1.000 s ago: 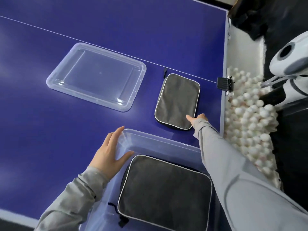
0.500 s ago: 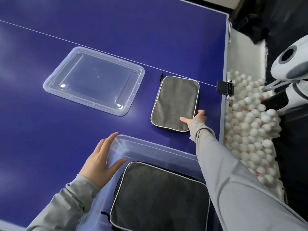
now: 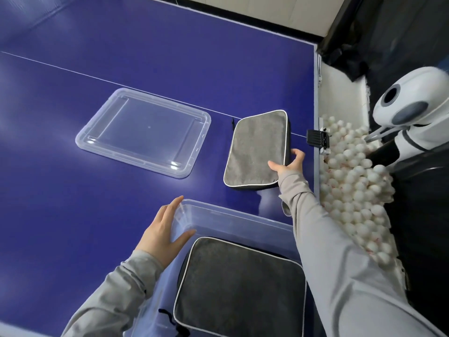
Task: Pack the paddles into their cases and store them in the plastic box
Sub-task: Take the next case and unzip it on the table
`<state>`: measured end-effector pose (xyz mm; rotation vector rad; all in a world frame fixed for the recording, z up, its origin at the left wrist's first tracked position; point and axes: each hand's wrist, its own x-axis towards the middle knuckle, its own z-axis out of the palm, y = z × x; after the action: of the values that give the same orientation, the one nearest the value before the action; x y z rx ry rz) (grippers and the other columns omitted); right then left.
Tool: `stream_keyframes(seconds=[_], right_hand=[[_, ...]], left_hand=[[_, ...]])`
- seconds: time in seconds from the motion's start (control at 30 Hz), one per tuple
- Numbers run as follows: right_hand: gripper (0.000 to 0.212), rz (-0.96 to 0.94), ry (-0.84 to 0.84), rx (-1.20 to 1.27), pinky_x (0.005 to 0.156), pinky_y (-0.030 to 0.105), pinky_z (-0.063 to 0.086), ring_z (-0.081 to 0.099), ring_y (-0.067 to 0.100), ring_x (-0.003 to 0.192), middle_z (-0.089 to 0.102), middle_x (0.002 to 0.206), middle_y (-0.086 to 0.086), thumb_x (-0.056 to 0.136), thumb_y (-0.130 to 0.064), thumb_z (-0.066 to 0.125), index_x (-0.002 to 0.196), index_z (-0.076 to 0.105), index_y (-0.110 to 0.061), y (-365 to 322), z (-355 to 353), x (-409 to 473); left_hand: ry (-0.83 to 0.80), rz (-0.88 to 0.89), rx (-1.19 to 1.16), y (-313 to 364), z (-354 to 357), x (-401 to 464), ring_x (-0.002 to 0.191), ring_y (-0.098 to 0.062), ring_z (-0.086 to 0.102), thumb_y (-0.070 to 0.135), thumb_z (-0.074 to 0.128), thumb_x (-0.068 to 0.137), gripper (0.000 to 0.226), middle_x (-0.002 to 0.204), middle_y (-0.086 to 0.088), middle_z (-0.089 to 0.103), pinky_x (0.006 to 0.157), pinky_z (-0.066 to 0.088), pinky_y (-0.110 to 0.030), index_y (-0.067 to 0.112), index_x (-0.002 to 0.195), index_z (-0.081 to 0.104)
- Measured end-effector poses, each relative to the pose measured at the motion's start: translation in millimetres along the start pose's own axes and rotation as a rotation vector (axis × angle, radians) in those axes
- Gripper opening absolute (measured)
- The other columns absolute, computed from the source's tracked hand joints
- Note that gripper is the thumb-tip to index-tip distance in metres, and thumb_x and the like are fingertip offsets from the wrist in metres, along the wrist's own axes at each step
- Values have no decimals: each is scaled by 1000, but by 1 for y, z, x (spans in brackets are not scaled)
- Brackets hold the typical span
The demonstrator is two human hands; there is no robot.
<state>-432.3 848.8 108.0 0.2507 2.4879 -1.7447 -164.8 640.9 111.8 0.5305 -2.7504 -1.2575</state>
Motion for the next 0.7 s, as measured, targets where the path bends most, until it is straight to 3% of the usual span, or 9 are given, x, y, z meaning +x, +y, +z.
stream_keyframes(seconds=[0.1,0.23,0.33,0.43,0.57,0.63,0.7], right_hand=[[60,-43,87,161,58,1,43,55,9,75,54,91,-4,72,3,72,121,38,-6,-25,-12,-18],[55,-127,130,314,62,3,46,57,-13,64,52,89,-13,74,9,69,111,37,-14,-59,-29,-56],[54,-142,119,377,68,10,50,59,-8,66,57,90,-9,75,10,67,112,36,-15,-72,-42,-97],[52,-109,68,406,77,23,52,61,9,81,61,99,2,77,6,67,113,39,-20,-71,-52,-138],[51,-84,-1,406,79,25,53,64,9,83,62,101,-1,76,6,67,110,44,-25,-55,-58,-184],[53,-56,-40,391,86,34,51,62,16,91,61,108,3,75,7,67,113,45,-23,-46,-56,-204],[53,-40,-82,380,82,32,53,63,14,88,59,107,2,75,9,66,110,46,-25,-40,-55,-224]], left_hand=[[-7,-11,-33,-2,0,1,104,-13,53,34,67,83,72,125,9,45,83,39,-24,28,144,29],[-14,-21,-73,0,0,1,114,-17,51,34,57,90,61,129,6,45,85,37,-22,27,144,30],[-26,-7,-129,4,-2,1,126,-16,44,28,49,95,53,136,1,41,97,28,-16,20,144,32],[2,-19,-230,10,-10,4,132,-17,37,22,46,97,45,141,-3,39,107,21,-18,12,140,38],[50,-130,-589,35,-38,22,124,-15,47,25,38,100,36,131,-7,54,109,33,-31,12,132,48],[-8,-182,-842,53,-55,35,104,-17,59,28,35,100,26,109,-4,62,87,49,-30,18,118,51],[-90,-245,-1045,65,-69,42,73,-12,60,37,37,98,18,89,3,59,64,48,-24,28,109,49]])
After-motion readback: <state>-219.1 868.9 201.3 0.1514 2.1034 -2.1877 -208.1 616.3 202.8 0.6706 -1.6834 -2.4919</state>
